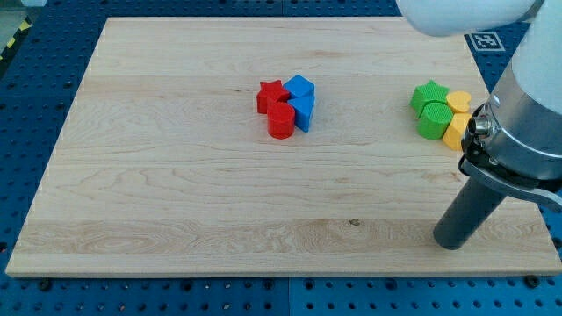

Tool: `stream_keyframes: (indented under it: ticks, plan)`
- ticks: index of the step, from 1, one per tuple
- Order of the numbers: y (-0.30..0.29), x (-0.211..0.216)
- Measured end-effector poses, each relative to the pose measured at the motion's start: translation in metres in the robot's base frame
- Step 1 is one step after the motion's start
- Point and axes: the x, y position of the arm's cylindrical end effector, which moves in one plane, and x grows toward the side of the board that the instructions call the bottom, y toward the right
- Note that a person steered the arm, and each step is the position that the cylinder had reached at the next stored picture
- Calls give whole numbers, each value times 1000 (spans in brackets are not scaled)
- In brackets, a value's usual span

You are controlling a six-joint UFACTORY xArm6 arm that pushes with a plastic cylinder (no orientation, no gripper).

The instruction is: Move the arm to the right center of he board

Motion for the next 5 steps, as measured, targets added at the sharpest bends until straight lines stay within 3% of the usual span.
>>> stream_keyframes:
  ticks: [1, 3, 5]
  plan:
    - [0, 0]
    - [111, -14]
    - [137, -106]
